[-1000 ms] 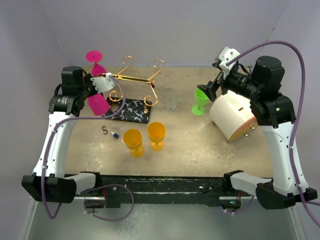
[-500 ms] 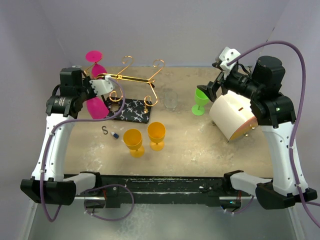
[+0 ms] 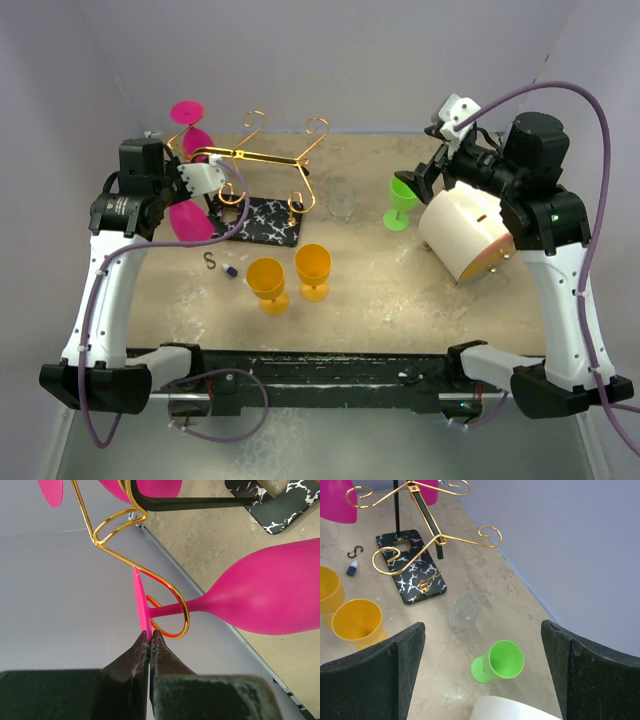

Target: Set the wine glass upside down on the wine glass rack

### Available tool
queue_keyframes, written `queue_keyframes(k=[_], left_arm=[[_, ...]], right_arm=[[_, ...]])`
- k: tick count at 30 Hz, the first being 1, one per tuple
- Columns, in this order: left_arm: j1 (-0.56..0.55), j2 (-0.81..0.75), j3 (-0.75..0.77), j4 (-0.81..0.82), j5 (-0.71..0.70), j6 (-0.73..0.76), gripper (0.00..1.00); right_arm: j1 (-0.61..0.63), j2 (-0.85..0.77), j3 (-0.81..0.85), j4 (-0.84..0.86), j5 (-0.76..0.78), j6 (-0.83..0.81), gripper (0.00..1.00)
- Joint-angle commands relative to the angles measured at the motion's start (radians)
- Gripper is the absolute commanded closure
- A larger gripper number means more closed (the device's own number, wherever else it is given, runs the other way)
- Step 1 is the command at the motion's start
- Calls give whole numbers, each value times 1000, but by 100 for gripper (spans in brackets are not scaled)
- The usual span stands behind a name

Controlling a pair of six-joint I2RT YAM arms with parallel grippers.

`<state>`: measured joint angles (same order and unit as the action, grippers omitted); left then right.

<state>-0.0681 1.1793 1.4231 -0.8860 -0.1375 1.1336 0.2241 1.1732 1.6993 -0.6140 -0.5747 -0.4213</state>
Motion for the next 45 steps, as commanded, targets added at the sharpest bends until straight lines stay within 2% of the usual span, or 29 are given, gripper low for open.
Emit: queue_keyframes(k=[1, 16, 25, 45], left_arm=[[-2, -19, 34, -25, -28, -25, 97], [-3, -16, 74, -48, -32, -31, 98], [-3, -1, 41, 9, -117, -15, 97], [-4, 31, -6, 66, -132, -20, 87]], right_arm=[[-6, -11, -1, 46, -28, 16, 0], [-12, -6, -4, 48, -34, 16, 0], [-14, -12, -8, 48, -35, 16, 0], [-20, -15, -13, 49, -38, 16, 0]])
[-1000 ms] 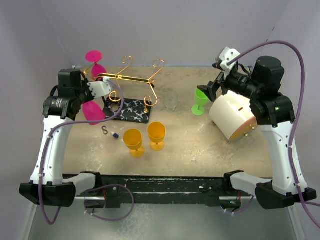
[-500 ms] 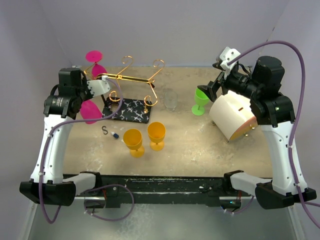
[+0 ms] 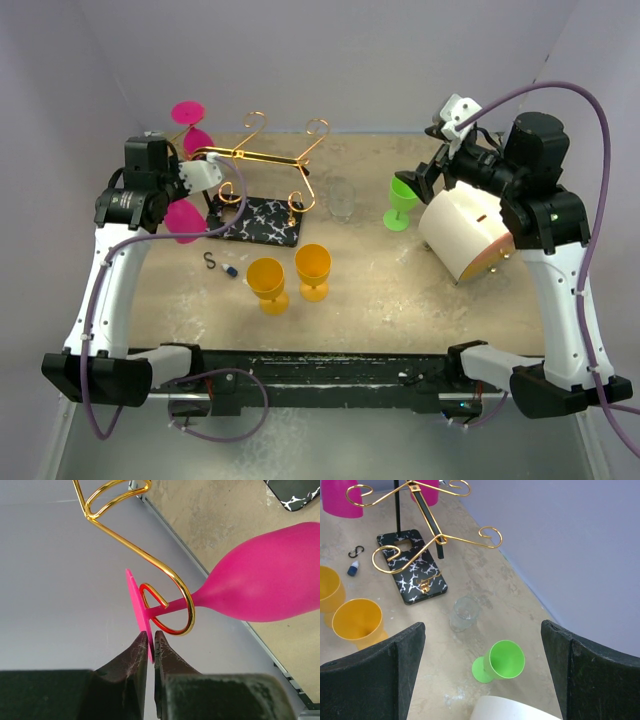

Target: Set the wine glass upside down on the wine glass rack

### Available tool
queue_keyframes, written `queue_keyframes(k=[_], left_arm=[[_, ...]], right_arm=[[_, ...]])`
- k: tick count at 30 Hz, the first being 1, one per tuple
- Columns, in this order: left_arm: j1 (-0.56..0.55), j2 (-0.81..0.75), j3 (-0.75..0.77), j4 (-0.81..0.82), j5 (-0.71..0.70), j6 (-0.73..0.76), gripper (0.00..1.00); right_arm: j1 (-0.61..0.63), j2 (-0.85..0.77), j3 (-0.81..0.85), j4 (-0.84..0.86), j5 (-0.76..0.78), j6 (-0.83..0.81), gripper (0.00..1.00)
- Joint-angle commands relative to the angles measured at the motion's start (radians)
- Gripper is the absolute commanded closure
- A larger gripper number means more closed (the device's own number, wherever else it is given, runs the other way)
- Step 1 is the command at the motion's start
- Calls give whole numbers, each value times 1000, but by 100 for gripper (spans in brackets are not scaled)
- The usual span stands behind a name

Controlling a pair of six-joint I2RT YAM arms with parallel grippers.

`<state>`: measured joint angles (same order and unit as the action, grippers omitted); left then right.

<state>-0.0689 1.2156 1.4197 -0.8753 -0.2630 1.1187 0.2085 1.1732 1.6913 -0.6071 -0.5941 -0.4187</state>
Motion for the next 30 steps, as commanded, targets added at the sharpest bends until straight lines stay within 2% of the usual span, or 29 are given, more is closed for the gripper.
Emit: queue_keyframes(k=[1, 10, 18, 30], left_arm=[[-3, -5, -4, 56, -7, -5, 87], [-3, -5, -6, 61, -16, -6, 79], [-4, -16, 1, 61, -42, -7, 65], [-3, -12, -3, 68, -94, 12, 62]], right_arm=[[-4, -15, -5, 43, -18, 13, 0], [-8, -17, -10, 43, -20, 14, 0], [-11, -14, -11, 47, -22, 15, 0], [-14, -17, -19, 52, -23, 17, 0]])
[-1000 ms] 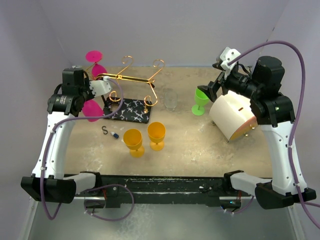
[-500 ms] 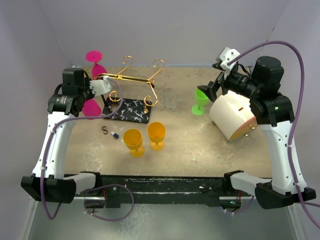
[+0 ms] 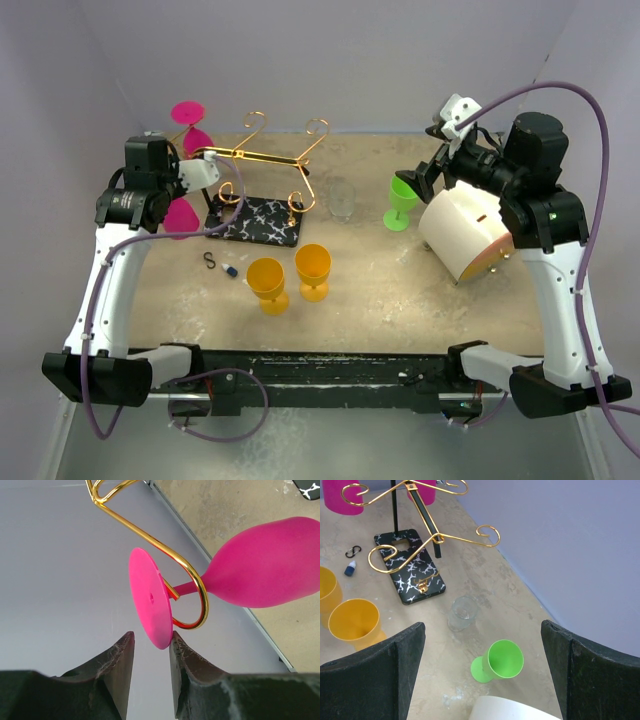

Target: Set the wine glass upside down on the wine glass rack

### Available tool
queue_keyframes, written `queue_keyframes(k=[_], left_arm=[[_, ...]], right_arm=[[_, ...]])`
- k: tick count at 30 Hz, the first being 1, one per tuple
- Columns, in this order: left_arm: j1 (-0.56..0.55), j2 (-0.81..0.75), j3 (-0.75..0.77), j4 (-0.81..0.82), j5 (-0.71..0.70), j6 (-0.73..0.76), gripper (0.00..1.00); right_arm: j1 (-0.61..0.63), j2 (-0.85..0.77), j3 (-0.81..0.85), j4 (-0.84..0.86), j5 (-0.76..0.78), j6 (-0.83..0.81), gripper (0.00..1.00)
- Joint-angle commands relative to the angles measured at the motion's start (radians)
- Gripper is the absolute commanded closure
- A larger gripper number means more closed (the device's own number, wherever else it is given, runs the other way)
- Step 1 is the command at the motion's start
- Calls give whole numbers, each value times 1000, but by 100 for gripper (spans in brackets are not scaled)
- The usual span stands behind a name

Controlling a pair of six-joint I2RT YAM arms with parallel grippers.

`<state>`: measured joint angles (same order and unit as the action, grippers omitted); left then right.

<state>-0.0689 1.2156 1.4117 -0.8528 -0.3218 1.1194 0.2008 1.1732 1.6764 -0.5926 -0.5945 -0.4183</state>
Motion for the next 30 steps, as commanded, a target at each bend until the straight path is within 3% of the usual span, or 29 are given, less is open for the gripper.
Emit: queue_keyframes(k=[1, 15, 30], left_arm=[[-3, -13, 2, 46, -41, 14, 62], [-3, -12, -42, 37, -76, 23, 55], [-4, -17, -56, 5, -85, 9, 41]], right_arm=[[-6, -17, -3, 37, -23, 16, 0], [-9, -15, -8, 39, -23, 16, 0], [-13, -14, -11, 40, -27, 16, 0]])
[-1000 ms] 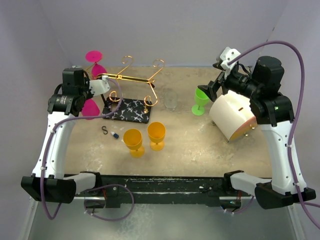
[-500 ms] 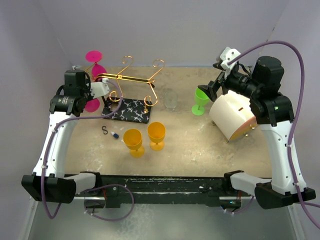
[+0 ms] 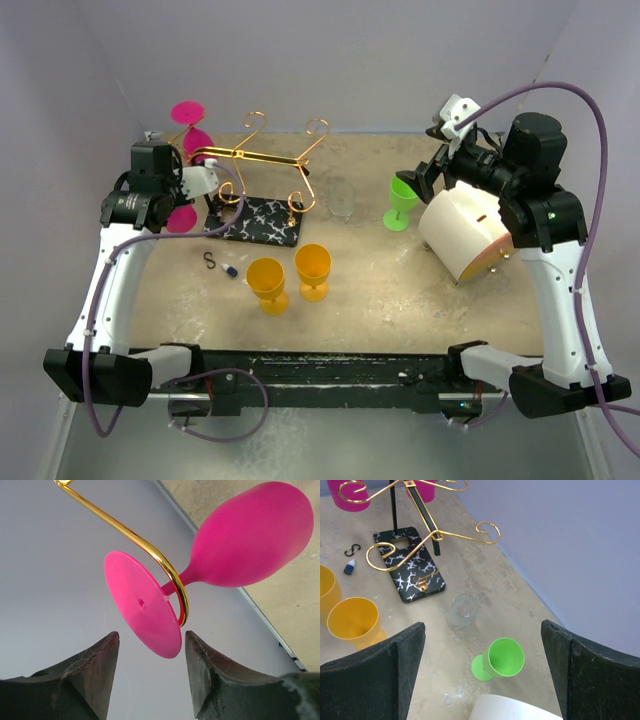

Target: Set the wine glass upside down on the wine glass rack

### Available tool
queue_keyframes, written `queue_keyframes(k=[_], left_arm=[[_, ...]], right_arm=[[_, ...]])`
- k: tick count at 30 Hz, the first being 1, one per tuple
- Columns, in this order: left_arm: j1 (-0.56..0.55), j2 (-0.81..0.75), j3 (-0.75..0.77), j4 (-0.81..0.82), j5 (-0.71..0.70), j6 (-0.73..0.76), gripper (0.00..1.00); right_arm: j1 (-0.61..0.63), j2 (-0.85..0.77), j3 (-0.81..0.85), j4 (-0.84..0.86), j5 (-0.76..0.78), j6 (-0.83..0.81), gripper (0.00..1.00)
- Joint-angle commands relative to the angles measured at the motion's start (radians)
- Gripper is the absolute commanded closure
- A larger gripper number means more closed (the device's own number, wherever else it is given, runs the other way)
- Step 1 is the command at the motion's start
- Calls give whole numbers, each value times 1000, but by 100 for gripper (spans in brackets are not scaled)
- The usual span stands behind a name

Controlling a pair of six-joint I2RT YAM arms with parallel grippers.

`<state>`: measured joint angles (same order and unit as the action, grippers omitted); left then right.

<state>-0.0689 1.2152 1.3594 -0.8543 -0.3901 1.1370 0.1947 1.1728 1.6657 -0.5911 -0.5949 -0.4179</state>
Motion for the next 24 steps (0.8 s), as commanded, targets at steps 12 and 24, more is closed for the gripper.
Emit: queue_keyframes(k=[12, 24], left_arm=[[0, -33, 52, -84, 40, -41, 29], [0, -50, 227, -330, 177, -106, 21]], right_arm=[[-16, -3, -18, 45, -7, 11, 0], [-15, -4, -37, 25, 44, -27, 0]])
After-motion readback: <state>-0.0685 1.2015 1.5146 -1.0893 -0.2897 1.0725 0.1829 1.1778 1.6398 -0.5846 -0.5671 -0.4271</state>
